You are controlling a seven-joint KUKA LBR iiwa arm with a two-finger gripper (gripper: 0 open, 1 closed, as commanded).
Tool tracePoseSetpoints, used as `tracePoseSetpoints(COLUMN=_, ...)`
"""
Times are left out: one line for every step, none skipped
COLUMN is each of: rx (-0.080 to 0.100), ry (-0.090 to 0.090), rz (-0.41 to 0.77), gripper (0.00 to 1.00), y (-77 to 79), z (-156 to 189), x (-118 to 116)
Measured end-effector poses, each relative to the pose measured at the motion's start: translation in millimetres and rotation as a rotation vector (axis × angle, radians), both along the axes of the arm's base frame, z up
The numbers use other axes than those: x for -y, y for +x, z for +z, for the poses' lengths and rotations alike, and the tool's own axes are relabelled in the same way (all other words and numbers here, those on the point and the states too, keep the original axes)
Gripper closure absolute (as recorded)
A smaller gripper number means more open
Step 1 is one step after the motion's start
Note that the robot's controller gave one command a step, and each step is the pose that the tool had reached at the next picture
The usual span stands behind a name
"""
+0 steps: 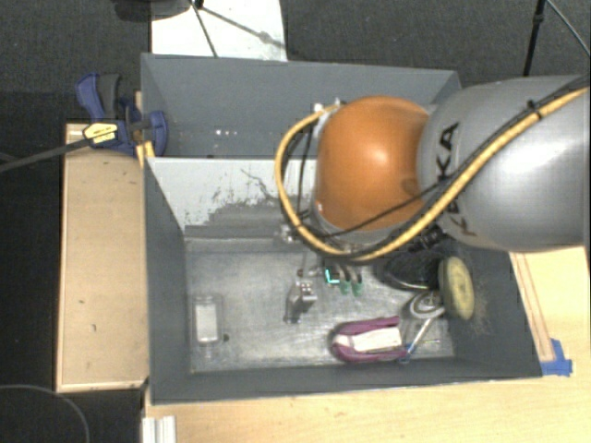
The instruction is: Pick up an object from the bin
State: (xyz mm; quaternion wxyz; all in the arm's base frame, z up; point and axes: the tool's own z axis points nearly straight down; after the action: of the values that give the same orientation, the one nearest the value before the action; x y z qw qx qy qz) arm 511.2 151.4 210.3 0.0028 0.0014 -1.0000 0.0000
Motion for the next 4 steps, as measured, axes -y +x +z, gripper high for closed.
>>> tracePoseSetpoints(rx=-0.002, ry=-0.002, rz=0.038, gripper=0.00, y=-14.1, z=-87.5, x=74.2)
tracePoseSetpoints(rx=0.007, ry=0.017, rz=0.144, gripper=0.00, y=23.9, z=-129.5, x=201.7)
tracePoseSetpoints(rx=0.055, ry=0.000, rz=0.373, gripper=0.00, y=-5.3, z=-116.4, x=198.2)
tracePoseSetpoints(rx=0.064, ry=0.005, rz=0.319, gripper=0.00, y=-2.7, z=-125.0, x=209.3)
